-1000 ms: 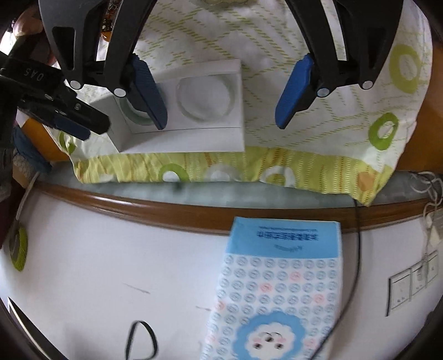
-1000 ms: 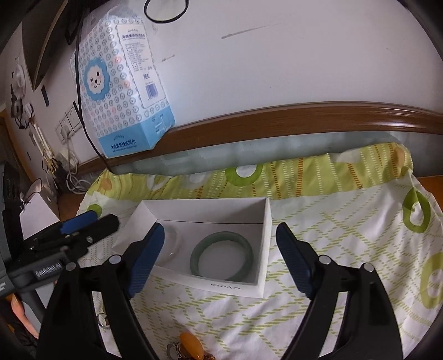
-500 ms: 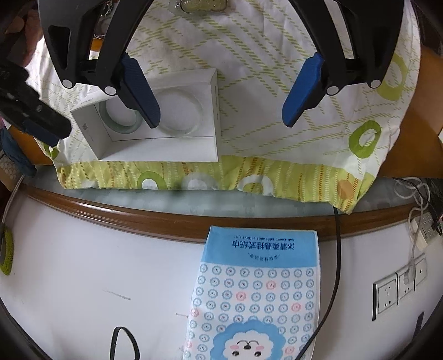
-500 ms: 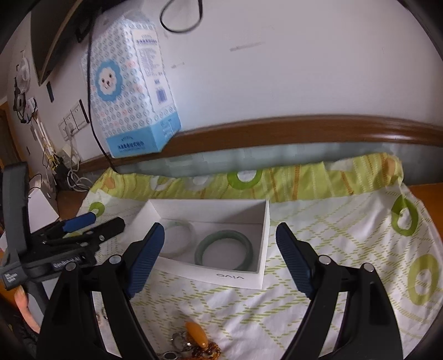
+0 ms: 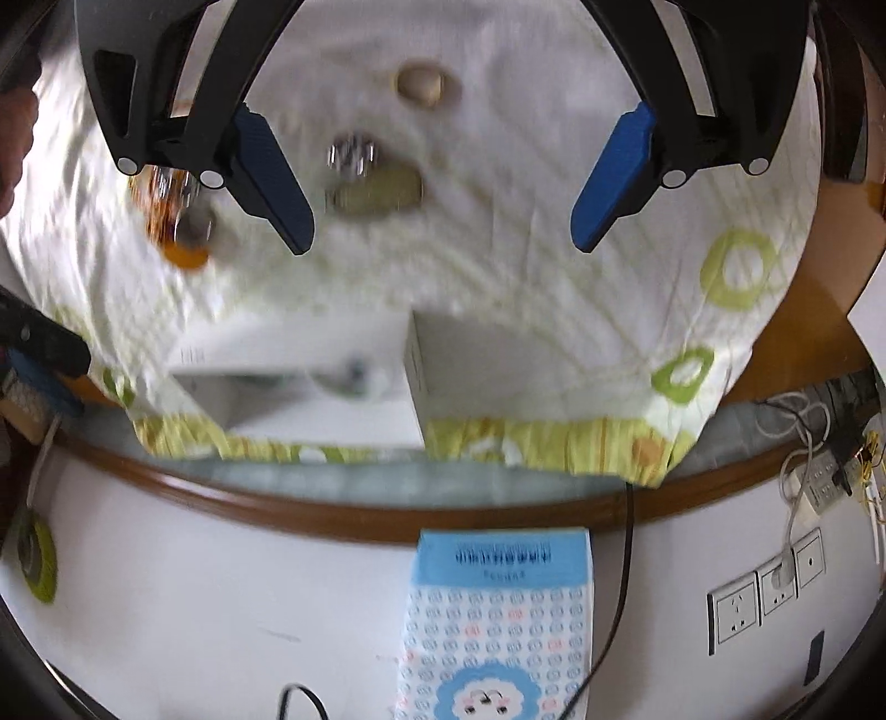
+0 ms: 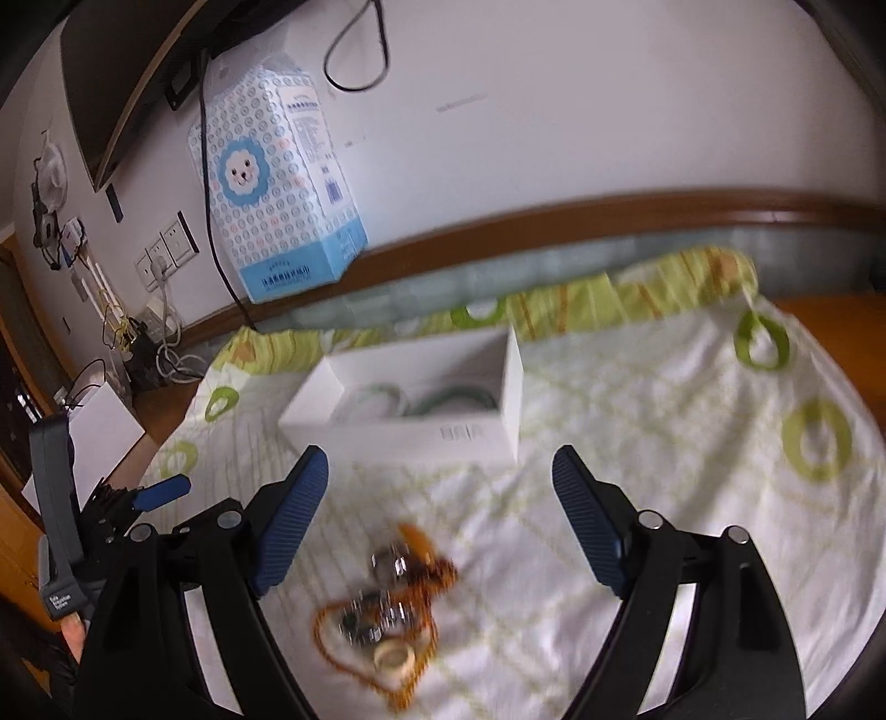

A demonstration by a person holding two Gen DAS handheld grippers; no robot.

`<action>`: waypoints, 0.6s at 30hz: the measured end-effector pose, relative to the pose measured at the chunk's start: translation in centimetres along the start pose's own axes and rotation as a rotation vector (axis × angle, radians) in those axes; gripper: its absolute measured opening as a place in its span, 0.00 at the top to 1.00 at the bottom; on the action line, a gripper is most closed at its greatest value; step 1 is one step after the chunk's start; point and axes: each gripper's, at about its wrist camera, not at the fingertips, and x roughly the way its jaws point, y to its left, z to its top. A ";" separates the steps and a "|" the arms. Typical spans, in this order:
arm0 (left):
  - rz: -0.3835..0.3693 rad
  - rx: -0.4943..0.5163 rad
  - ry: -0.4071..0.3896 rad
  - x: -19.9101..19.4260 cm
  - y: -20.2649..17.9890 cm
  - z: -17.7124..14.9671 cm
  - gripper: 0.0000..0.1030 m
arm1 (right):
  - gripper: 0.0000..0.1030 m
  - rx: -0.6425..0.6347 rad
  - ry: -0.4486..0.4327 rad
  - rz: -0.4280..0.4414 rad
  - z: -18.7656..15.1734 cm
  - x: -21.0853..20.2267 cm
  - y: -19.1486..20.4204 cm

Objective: Organize jewelry
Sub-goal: 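Grasp the amber bead necklace by its amber pendant with the right tool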

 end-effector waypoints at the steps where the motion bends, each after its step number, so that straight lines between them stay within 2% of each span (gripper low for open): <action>1: 0.004 0.001 0.008 0.1 0.0 -0.3 0.09 | 0.22 0.010 0.011 0.001 -0.7 0.0 -0.2; 5: 0.005 -0.034 0.055 0.2 0.7 -1.7 0.07 | 0.22 -0.008 0.054 -0.029 -2.3 0.4 -0.6; 7: -0.010 -0.055 0.073 0.4 1.1 -1.9 0.07 | 0.28 -0.005 0.062 -0.034 -2.3 0.8 -0.8; 9: -0.022 -0.076 0.084 0.6 1.4 -2.0 0.07 | 0.41 0.012 0.090 -0.032 -2.4 1.3 -1.2; 11: -0.025 -0.070 0.100 0.9 1.2 -2.0 0.06 | 0.46 0.028 0.112 -0.028 -2.5 1.7 -1.6; 15: -0.013 -0.022 0.131 1.6 0.2 -2.3 0.05 | 0.47 0.060 0.144 0.021 -2.7 2.2 -2.0; 18: 0.000 0.005 0.171 2.4 -0.2 -2.5 0.03 | 0.50 0.045 0.176 0.021 -3.0 2.8 -1.6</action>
